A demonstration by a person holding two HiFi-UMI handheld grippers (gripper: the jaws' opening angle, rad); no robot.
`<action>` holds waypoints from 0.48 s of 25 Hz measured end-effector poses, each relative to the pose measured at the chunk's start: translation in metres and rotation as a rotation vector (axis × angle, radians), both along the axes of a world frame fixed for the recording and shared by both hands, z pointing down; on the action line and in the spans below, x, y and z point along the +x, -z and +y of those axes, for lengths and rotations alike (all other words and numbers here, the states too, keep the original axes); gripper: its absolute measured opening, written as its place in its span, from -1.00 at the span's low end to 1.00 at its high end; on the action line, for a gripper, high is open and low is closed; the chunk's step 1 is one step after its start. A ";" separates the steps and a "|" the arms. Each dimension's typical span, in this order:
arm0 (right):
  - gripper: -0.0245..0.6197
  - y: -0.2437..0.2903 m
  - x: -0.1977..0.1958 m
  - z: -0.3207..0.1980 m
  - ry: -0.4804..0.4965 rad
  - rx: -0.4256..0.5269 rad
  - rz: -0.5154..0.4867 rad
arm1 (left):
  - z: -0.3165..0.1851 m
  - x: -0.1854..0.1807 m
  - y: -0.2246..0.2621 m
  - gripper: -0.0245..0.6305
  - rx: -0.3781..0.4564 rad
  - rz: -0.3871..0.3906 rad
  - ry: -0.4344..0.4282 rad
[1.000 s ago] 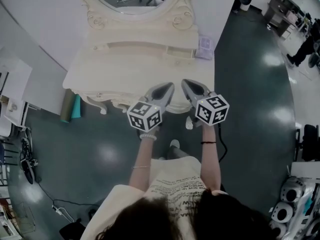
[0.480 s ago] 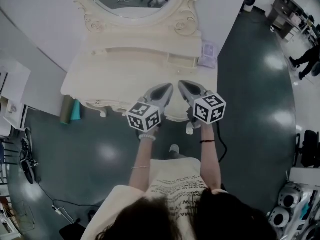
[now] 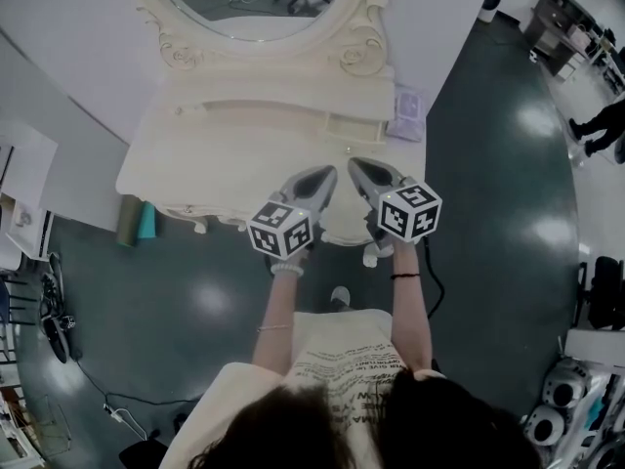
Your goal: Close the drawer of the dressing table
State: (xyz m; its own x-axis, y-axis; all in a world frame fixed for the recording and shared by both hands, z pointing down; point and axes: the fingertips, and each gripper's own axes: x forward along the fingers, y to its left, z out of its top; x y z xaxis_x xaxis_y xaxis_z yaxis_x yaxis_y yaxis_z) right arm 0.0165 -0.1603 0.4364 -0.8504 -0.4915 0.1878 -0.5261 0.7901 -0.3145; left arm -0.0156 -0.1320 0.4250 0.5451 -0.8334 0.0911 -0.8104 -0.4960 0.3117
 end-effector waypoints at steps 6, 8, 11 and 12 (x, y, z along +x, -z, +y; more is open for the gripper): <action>-0.91 -0.003 0.003 -0.013 -0.022 -0.008 0.015 | -0.013 0.002 -0.004 -0.93 -0.010 0.014 -0.020; -0.91 -0.007 0.003 -0.016 -0.037 -0.017 0.018 | -0.018 0.001 -0.007 -0.93 -0.018 0.019 -0.036; -0.91 -0.010 0.001 -0.022 -0.067 -0.029 0.020 | -0.026 -0.003 -0.011 -0.93 -0.033 0.021 -0.067; -0.91 -0.011 0.001 -0.025 -0.082 -0.035 0.019 | -0.030 -0.004 -0.013 -0.93 -0.041 0.018 -0.083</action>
State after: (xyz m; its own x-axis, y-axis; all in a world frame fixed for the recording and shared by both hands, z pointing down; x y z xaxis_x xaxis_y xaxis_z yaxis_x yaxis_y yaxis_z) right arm 0.0170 -0.1858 0.4477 -0.8036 -0.5521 0.2222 -0.5948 0.7328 -0.3304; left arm -0.0196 -0.1622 0.4379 0.6139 -0.7812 0.1137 -0.7613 -0.5478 0.3469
